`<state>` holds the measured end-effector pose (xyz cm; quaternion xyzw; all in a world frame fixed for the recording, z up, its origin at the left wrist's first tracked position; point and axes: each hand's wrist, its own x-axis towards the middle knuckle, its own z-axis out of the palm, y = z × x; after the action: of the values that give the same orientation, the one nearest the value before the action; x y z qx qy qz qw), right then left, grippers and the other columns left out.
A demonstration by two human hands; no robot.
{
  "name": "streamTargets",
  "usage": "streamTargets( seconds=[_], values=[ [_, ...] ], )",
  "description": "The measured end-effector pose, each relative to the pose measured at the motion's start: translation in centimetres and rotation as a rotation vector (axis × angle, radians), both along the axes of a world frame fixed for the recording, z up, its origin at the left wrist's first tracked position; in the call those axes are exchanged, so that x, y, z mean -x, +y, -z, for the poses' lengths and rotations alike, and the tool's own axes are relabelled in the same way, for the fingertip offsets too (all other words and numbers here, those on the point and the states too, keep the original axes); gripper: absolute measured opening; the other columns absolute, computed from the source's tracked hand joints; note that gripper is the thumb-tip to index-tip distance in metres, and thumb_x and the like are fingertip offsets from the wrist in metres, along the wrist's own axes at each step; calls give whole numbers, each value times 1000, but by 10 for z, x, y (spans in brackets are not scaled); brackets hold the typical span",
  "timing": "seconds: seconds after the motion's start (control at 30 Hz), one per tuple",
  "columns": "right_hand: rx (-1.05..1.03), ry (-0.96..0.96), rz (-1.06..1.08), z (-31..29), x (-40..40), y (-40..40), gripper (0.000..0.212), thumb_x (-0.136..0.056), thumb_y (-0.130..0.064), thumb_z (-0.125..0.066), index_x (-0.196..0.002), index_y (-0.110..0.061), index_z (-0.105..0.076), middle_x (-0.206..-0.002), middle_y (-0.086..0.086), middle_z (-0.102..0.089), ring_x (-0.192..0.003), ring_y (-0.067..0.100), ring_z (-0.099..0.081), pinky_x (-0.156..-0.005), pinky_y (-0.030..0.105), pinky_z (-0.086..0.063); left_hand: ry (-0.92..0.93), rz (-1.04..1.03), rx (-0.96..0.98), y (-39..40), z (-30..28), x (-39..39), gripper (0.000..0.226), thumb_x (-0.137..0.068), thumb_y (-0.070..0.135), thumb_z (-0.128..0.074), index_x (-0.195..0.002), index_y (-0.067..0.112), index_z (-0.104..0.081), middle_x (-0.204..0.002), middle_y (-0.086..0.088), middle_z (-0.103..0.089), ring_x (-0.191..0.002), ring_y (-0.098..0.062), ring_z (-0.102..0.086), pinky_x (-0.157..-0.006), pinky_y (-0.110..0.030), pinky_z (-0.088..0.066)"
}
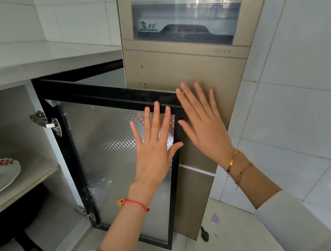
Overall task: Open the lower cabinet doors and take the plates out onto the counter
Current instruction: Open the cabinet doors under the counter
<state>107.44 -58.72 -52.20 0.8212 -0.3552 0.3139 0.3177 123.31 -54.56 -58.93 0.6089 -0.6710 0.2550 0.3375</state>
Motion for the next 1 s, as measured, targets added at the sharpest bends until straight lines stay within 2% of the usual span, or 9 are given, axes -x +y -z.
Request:
streamTargets(
  seconds=[0.23, 0.53, 0.8, 0.9, 1.0],
  values=[
    [-6, -6, -18, -3, 0, 6, 61, -104, -39, -33, -155, -18, -7, -164, 3, -13, -152, 28, -5, -123, 54, -10, -15, -1, -19, 2, -1, -1, 87, -96, 63, -35, -158, 21, 8, -167, -10, 5, -155, -32, 4, -120, -66, -8],
    [-43, -82, -85, -4, -5, 28, 61, -103, -36, -39, -155, -19, -12, -164, 1, -13, -153, 22, -1, -125, 48, -1, -37, -10, -18, 22, -3, -7, 87, -95, 66, -33, -158, 22, 7, -167, -7, 8, -155, -29, 6, -122, -62, -4],
    [-25, -155, -189, -15, -24, 59, 54, -105, -36, -33, -153, -16, -21, -162, 3, -22, -152, 23, -5, -125, 44, 1, -79, 6, -25, 42, -4, -19, 86, -95, 65, -37, -159, 22, 1, -168, -6, 4, -155, -26, 3, -123, -58, 3],
    [-7, -140, -241, -18, -38, 71, 53, -105, -31, -39, -152, -14, -24, -161, 4, -25, -152, 24, -9, -125, 47, -4, -58, 39, -42, 53, -9, -27, 81, -98, 63, -37, -159, 23, -2, -168, -4, 4, -155, -24, 4, -123, -58, 3],
    [-40, -146, -313, -18, -56, 82, 53, -105, -30, -40, -152, -13, -25, -161, 3, -26, -152, 22, -12, -125, 45, -6, 41, 43, -64, 71, -13, -40, 79, -99, 59, -35, -159, 22, -2, -168, -2, 6, -155, -22, 6, -123, -58, 2]
  ],
)
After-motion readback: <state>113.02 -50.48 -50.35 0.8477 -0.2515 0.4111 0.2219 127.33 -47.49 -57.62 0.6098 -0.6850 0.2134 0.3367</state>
